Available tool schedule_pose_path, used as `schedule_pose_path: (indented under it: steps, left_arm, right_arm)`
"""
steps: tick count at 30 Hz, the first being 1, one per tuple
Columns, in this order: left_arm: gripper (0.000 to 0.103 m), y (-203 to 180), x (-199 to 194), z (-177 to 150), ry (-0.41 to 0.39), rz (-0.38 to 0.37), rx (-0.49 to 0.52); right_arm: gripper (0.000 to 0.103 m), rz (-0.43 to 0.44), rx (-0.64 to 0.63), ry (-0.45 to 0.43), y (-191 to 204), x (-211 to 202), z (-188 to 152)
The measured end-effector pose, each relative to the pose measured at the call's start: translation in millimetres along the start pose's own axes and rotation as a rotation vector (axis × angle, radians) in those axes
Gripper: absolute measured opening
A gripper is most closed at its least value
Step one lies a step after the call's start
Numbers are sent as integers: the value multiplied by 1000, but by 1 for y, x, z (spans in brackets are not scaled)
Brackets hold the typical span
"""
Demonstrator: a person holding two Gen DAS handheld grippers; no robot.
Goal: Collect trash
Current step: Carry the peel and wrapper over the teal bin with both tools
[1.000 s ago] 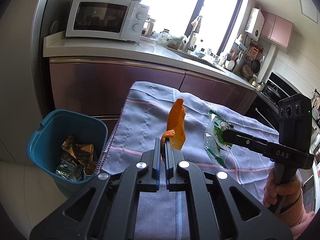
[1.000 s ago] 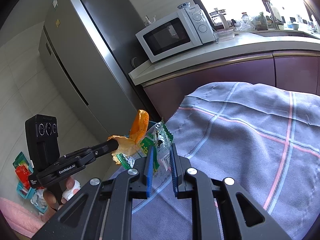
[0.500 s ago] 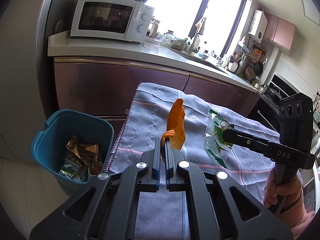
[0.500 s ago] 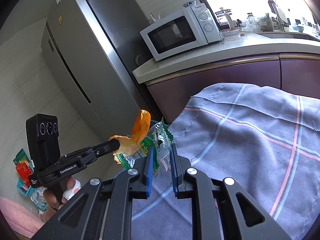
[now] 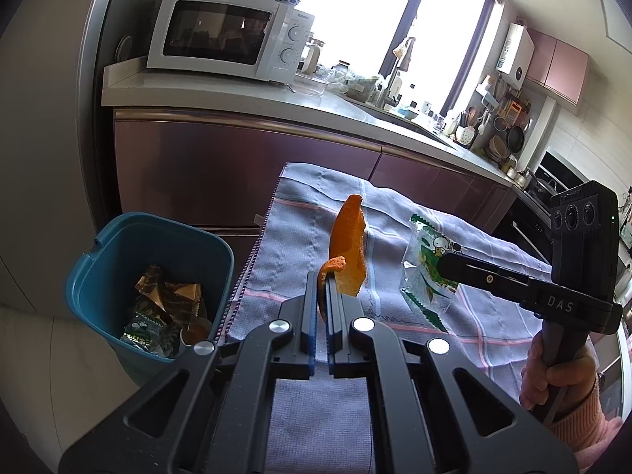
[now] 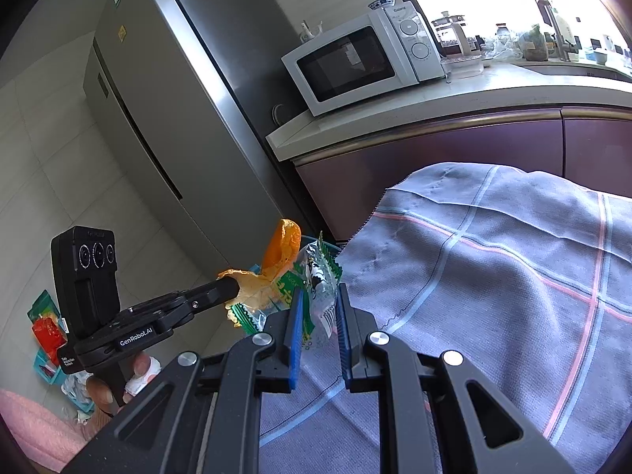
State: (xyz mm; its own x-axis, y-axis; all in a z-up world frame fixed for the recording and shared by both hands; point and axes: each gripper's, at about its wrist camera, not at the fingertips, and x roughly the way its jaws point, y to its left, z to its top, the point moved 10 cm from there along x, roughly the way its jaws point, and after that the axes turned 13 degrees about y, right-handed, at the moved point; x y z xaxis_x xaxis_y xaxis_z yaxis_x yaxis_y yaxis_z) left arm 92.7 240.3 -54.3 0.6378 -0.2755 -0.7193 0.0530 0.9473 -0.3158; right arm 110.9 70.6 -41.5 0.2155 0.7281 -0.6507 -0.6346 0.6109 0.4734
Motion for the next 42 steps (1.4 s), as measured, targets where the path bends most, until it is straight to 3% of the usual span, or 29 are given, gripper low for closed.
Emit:
schedule_pose_path:
  steps: [42]
  left_arm:
    - [4,18,-14,-2,-19,32,-45]
  right_arm:
    - [14,31,-11,32,14,25,10]
